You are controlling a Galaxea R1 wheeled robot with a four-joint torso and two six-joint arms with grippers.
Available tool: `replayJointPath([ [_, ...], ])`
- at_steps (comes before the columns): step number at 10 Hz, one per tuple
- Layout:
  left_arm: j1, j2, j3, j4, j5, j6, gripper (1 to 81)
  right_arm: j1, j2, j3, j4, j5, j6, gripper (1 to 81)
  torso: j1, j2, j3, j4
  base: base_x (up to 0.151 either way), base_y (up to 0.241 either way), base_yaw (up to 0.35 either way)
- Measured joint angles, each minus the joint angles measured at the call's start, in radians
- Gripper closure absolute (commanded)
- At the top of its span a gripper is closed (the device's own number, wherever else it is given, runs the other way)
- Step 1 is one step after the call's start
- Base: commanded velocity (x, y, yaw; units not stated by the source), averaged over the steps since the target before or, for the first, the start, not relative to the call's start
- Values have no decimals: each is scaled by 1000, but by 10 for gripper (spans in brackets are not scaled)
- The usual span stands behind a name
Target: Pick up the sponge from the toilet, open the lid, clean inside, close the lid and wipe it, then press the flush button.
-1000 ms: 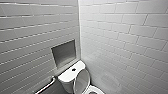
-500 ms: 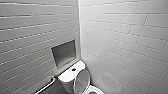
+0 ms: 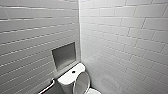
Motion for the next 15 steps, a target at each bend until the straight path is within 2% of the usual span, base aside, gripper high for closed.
replayJointPath([
  [4, 0, 0, 0, -2, 0, 0, 10, 92, -108, 154, 42, 12, 1, 811, 91, -146, -43, 2, 0, 0, 0],
  [5, 0, 0, 0, -2, 0, 0, 10, 105, -119, 156, 55, 13, 1, 811, 110, -175, -58, 14, 0, 0, 0],
  [10, 0, 3, 0, -3, 0, 0, 10, 161, -123, 155, 92, 17, 1, 811, 226, -359, -152, 130, 0, 0, 0],
  [11, 3, 5, -4, -3, 2, 0, 10, 171, -120, 155, 93, 16, 12, 811, 249, -394, -160, 143, 0, 0, 0],
  [15, 7, 11, -16, -3, 1, 0, 10, 269, -120, 139, 95, -3, 61, 811, 341, -540, -174, 146, 0, 0, 0],
])
